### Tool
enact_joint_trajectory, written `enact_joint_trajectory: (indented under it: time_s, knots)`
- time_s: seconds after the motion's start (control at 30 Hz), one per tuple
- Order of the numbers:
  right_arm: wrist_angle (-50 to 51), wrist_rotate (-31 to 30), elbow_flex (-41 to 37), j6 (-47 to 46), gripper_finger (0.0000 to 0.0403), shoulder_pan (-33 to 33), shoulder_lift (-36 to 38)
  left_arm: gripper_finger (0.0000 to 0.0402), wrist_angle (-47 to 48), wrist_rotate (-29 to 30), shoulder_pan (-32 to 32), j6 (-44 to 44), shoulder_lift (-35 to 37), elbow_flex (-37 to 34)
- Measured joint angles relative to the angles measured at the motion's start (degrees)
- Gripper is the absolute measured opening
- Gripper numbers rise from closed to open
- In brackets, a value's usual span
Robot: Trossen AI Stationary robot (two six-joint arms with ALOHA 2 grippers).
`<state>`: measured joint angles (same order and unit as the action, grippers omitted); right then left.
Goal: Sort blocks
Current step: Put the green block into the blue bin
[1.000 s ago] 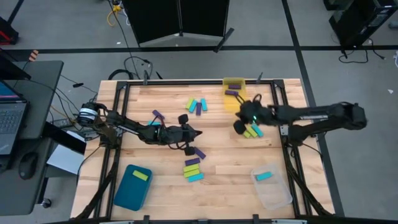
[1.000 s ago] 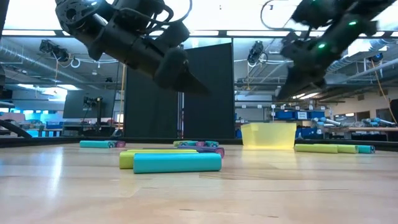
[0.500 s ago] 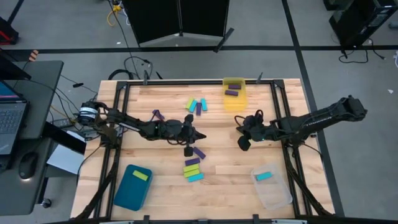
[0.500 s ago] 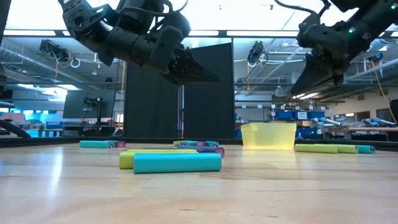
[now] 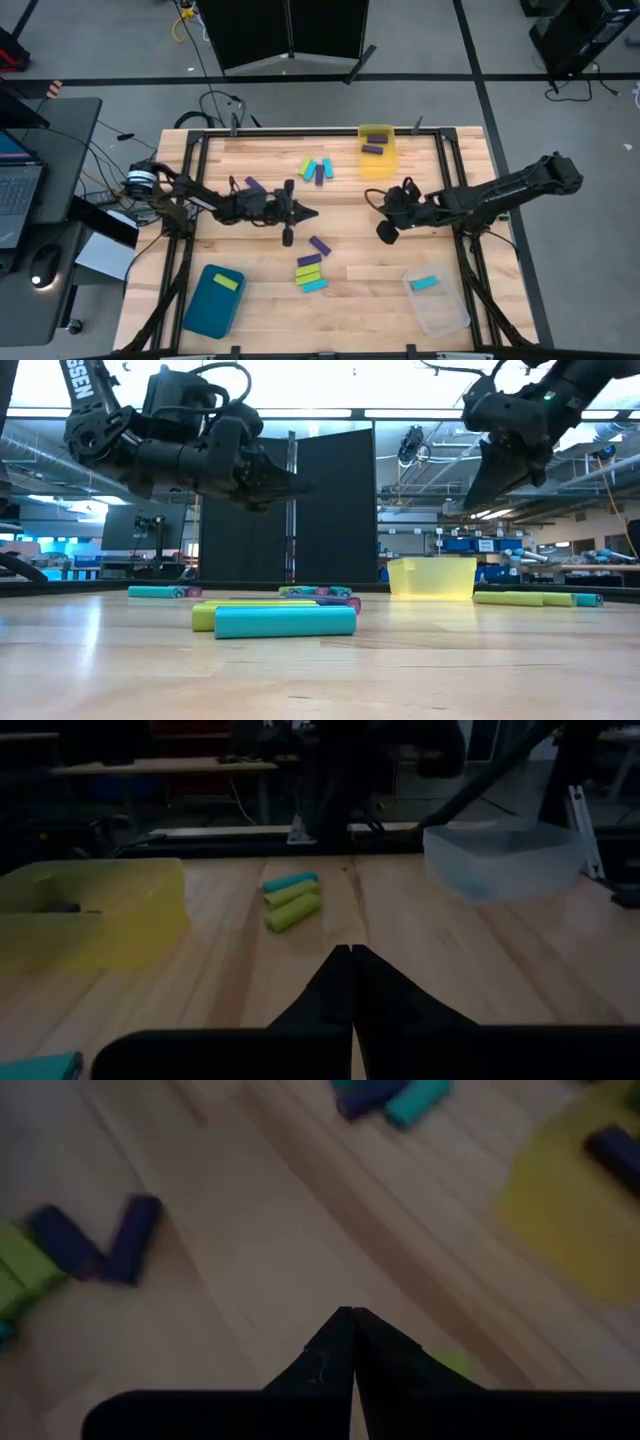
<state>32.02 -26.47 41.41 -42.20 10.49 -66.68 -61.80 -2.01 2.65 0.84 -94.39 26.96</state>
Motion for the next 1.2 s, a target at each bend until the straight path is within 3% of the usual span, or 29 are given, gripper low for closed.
enact_joint_trajectory:
  time_s: [0.13,0.27,0.6,0.87,1.03,1.2]
  knots:
    - [7.6,2.3,5.0,-0.1,0.003,-1.7,-4.5,0.0007,0.0,-2.3,0.7,0.0,1.1,-0.2]
    - [13.5,9.6,8.3,3.8,0.0052,-4.8,-9.3,0.0007,0.9,-5.9,1.8,-1.2,1.2,-0.2]
    - [14.1,18.4,9.1,11.4,0.0151,-17.0,-18.9,0.0007,2.1,-7.7,4.4,-1.2,1.2,-0.2]
    - [13.8,21.3,9.1,15.6,0.0215,-23.0,-23.4,0.0007,2.2,-9.0,5.3,-1.2,1.2,-0.2]
    - [13.1,23.0,9.1,18.6,0.023,-24.5,-25.2,0.0007,2.7,-9.1,5.3,-1.2,1.2,-0.2]
    - [10.9,25.6,9.1,20.5,0.0221,-25.2,-27.3,0.0007,3.4,-9.1,5.3,-1.4,1.2,-0.2]
